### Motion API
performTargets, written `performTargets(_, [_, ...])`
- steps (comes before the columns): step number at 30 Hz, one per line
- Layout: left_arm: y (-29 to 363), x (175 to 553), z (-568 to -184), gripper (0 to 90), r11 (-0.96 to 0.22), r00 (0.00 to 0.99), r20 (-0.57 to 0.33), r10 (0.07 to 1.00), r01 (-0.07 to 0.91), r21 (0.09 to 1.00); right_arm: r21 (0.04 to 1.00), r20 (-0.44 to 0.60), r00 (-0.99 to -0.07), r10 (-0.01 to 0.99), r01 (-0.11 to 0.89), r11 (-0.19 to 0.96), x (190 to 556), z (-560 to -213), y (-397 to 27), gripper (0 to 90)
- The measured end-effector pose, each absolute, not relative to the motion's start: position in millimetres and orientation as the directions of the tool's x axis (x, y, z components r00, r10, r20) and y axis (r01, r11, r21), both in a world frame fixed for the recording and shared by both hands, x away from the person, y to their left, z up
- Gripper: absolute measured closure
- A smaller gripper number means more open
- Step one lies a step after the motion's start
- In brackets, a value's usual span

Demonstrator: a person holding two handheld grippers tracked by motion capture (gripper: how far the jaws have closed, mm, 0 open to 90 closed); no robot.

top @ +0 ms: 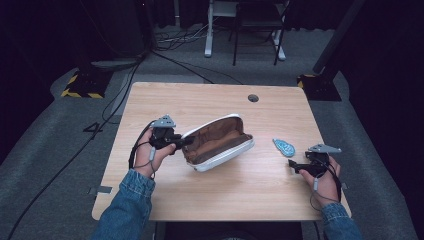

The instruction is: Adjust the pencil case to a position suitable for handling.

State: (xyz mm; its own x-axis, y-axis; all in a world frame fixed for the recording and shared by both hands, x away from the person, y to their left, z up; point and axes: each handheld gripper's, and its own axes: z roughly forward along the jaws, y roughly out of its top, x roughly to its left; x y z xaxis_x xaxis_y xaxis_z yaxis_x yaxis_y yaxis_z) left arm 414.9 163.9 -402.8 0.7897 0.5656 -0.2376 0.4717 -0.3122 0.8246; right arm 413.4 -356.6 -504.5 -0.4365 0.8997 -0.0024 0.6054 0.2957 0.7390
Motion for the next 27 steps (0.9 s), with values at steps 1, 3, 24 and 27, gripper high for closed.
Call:
performTargets(1, [163.9,414.9,-402.8,85.7,-0.312,0.79,-0.238,0.566,0.472,0.825,0.739,-0.002,-0.437,0.9,0.605,0.296,413.4,-504.5,-356.6,14.4])
performTargets(3, [160.8,413.5,-402.5,85.7,-0.321,0.797,-0.233,0.558,0.466,0.825,0.739,-0.003,-0.437,0.9,0.605,0.296,413.4,-504.5,-356.5,14.4])
performTargets(24, [130.6,393.1,-403.5,85.6,-0.388,0.855,-0.226,0.466,0.428,0.816,0.737,0.0,-0.442,0.897,0.606,0.299,413.2,-504.3,-356.3,14.4])
performTargets(27, [125.5,390.0,-407.4,85.5,-0.406,0.864,-0.23,0.448,0.425,0.809,0.737,0.0,-0.443,0.897,0.606,0.299,413.1,-504.3,-356.3,14.4])
